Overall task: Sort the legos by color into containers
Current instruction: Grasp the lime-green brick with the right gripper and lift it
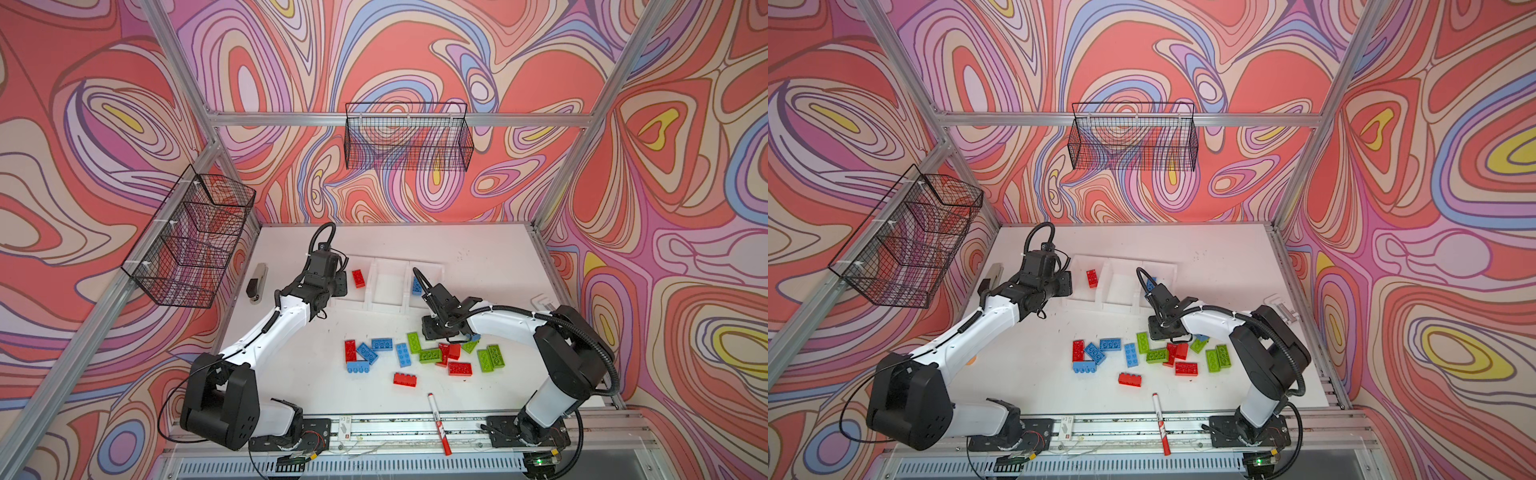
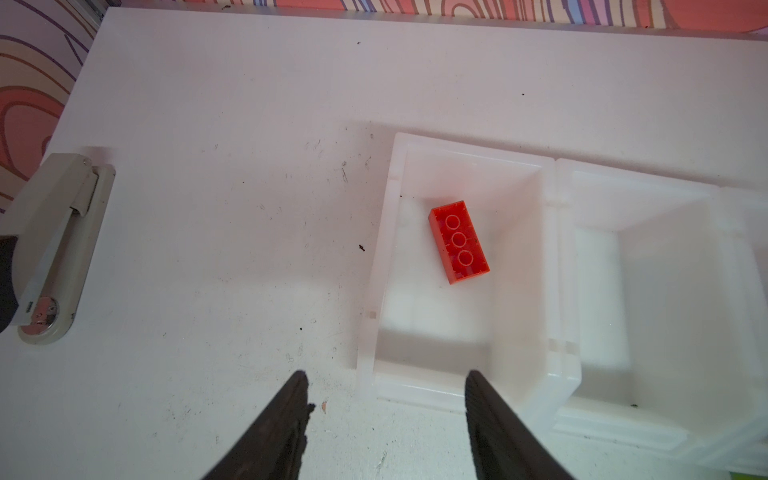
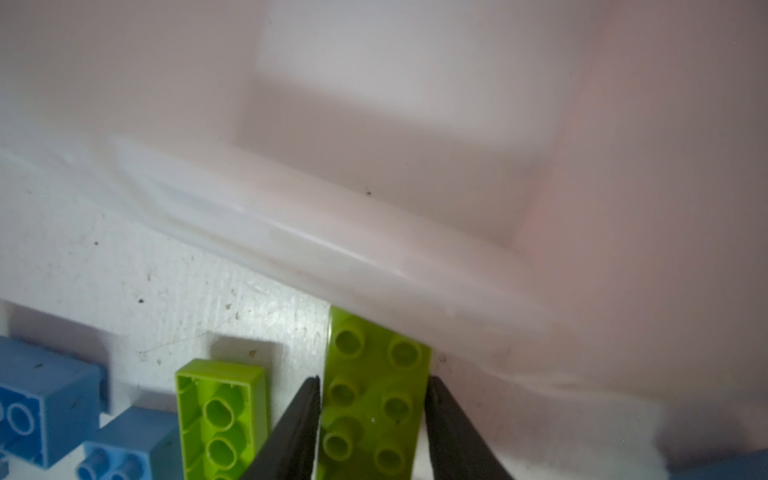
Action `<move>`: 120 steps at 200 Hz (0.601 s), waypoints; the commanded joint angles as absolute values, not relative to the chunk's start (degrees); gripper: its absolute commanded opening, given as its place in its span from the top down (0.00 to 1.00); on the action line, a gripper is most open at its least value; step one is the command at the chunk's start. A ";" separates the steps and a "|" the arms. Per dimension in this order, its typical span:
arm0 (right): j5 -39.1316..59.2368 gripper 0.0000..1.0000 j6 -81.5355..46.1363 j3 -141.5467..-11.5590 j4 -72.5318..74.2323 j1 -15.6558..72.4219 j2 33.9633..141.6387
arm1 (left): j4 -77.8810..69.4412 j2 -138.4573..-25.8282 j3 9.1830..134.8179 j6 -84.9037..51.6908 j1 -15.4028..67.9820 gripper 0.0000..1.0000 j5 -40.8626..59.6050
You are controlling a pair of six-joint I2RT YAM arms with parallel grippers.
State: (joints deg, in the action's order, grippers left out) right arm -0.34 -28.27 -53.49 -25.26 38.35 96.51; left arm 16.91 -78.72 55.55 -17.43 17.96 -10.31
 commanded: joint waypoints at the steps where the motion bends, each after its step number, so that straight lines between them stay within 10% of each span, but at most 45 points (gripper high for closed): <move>1: -2.92 0.64 -29.18 -53.80 -26.63 38.69 95.24 | 17.18 -77.60 54.83 -18.67 17.90 0.37 -9.29; 120: -6.12 0.72 -21.17 -70.38 -31.57 34.55 96.24 | 25.79 -63.09 46.21 -18.83 19.15 0.36 -3.42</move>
